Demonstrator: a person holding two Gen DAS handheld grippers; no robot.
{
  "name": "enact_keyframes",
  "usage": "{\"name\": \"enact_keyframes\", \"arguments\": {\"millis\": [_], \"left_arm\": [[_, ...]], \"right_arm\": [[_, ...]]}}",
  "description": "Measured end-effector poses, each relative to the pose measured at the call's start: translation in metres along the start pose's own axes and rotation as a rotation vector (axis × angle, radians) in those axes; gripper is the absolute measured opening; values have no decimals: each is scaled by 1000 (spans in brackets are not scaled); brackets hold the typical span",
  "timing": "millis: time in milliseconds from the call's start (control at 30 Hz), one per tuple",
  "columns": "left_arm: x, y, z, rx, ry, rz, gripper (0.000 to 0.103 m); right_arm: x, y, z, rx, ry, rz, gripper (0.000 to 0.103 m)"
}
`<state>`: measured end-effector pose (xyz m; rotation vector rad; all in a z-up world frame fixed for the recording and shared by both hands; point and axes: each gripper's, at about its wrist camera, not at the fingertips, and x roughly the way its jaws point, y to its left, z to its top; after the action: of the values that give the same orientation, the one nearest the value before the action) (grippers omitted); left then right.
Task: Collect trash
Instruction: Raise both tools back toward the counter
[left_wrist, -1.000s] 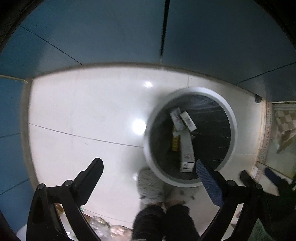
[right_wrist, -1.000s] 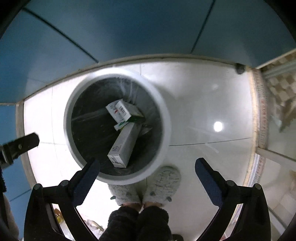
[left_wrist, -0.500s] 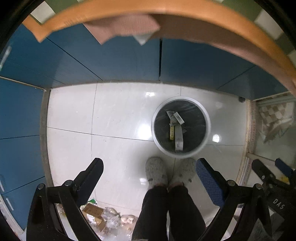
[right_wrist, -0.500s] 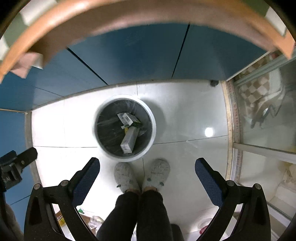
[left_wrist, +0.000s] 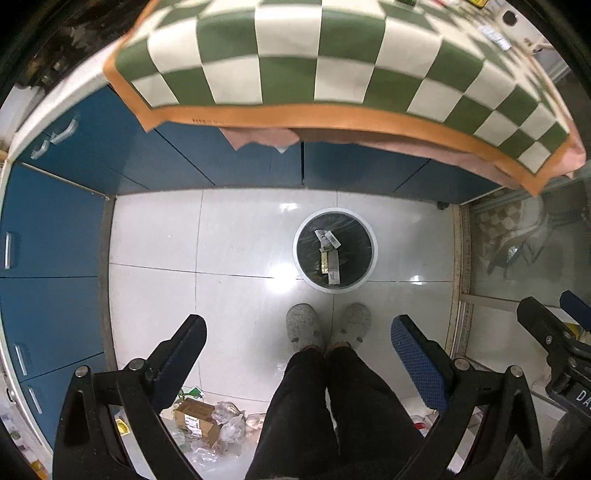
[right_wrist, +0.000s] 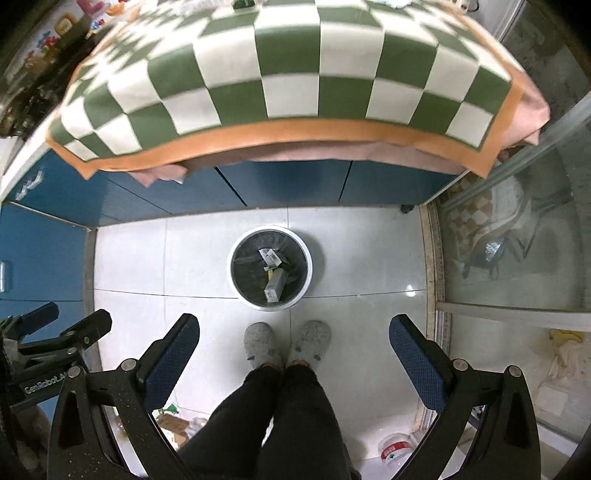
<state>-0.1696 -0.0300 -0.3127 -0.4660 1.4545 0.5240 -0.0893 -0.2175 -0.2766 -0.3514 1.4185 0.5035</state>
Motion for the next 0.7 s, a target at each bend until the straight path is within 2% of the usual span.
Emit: {"name": "enact_keyframes", "arguments": {"millis": [167,400,467,600,700], "left_arm": [[-42,6,-3,-13,-40,-4,102],[-95,15,8,-3,-173,4,102],[-106,17,20,-9,-224,12,102],[-130,15,58,-27,-335,75,102],[-142,10,99,-29,-404,89,103]], "right_arm": [[-43,8,-6,-19,-16,24,103],[-85,17,3,33,-79,80,103],[-96,12,14,65,-118,101,103],[-109,-6,45,127,-163,136,103],[-114,-25,79,157,-192,150,103]]}}
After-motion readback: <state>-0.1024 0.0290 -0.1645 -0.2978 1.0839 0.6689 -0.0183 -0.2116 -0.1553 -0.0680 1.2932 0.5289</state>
